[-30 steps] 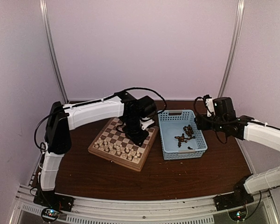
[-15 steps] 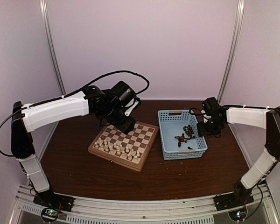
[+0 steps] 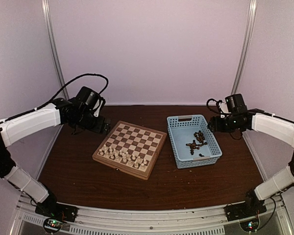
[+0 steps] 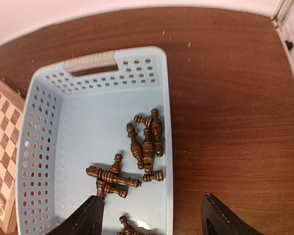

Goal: Set up the chess pieces on the board
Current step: Reset both arms

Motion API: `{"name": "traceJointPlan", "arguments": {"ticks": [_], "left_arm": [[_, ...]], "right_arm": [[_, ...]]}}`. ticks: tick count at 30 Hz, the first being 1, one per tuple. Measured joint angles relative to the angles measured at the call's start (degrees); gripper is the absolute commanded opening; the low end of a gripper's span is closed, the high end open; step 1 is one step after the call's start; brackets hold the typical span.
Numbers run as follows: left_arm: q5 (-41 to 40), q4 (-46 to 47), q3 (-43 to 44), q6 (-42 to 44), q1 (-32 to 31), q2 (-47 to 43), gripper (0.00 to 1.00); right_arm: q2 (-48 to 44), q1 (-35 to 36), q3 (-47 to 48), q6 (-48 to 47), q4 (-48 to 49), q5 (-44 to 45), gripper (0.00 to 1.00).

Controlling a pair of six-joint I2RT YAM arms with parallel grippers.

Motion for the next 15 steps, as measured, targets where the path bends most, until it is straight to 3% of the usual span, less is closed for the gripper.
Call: {"name": "traceJointPlan", "arguments": {"ticks": [4,6,8,10,15], "left_arm": [[-1.8,5.7,-8.2,0.0,4.1,-8.2,0.98],[-3.5,9.8,-13.0,1.0,4.5,-12.6,0.98],[-5.0,14.9,-18.4,3.0,4.5,-17.2,0.98],[-6.3,20.5,-23.9,5.9,4.5,-21.1,0.98],[-10.3,30.0,-32.3,12.0,4.5,-22.3,0.98]], "right_arm": [[-11.6,0.0,-5.1,0.3,4.6,6.2,0.83],[-18.2,0.0,-9.2,-0.1,8.5,10.5,0.8],[-24.0,0.0,-14.9,-1.5,15.2,14.1,0.78],[-28.2,0.0,-23.4,-3.6,25.5,17.5,0.83],[-29.6,0.0,-37.8,-9.6,40.7,18.9,0.91]]}}
